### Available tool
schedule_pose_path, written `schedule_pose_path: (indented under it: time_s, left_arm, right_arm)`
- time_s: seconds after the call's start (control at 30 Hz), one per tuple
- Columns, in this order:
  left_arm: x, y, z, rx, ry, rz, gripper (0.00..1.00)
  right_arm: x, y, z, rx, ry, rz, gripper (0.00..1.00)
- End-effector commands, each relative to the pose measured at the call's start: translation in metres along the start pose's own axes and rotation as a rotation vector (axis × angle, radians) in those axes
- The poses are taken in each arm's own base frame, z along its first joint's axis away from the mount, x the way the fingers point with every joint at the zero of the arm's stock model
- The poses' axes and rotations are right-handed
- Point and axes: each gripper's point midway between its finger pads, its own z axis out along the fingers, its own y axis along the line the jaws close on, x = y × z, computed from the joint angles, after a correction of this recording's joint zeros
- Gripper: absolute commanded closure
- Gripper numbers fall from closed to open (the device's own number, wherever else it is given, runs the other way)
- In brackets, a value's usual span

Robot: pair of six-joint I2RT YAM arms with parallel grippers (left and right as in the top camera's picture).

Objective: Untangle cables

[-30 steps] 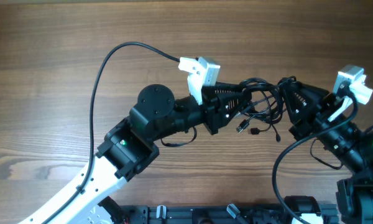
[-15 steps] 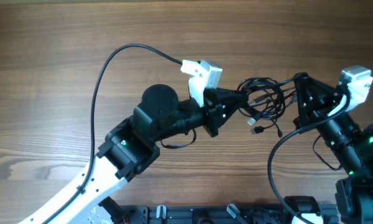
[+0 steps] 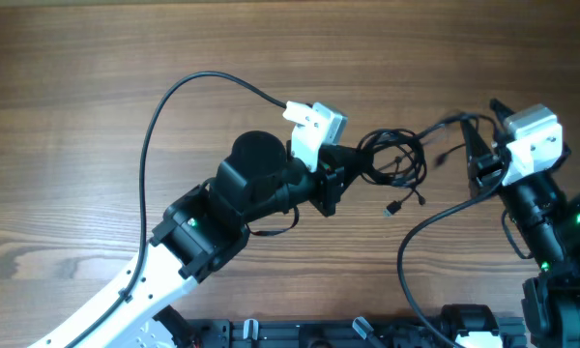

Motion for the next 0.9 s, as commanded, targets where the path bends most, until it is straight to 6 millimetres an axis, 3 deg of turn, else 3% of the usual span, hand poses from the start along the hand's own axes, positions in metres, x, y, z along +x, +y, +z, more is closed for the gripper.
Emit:
schedule_pose_path:
  time_s: [0.0, 0.1, 0.2, 0.47, 0.6, 0.73, 0.87]
  left_arm:
    - [-0.006, 0.014, -0.001, -0.067, -0.034, 0.022, 0.96]
    - [-0.009, 0.02, -0.002, -0.102, -0.054, 0.022, 0.96]
    - [-0.011, 0.023, -0.002, -0.127, -0.06, 0.108, 0.96]
    - [-0.008, 0.028, -0.003, -0.157, -0.025, 0.403, 0.96]
    - [0.004, 0.033, -0.003, -0.166, 0.043, 0.576, 0.96]
    - [0.014, 0.006, 0.0, -0.003, 0.057, 0.694, 0.96]
    - [0.011, -0.025, 0.0, 0.144, 0.004, 0.766, 0.96]
  right_arm:
    - [0.008, -0.008, -0.004, 0.047, 0.055, 0.002, 0.03]
    - [0.03, 0.005, -0.006, -0.009, 0.138, 0.063, 0.0]
    - [0.037, 0.022, -0.008, -0.099, 0.166, 0.102, 0.0]
    - [0.021, 0.068, -0.018, -0.378, 0.084, 0.13, 0.0]
    - [0.014, 0.076, -0.021, -0.43, 0.053, 0.128, 0.0]
    - [0.008, 0.091, -0.029, -0.529, 0.0, 0.065, 0.01]
    - [0.009, 0.098, -0.033, -0.576, -0.021, 0.002, 0.04]
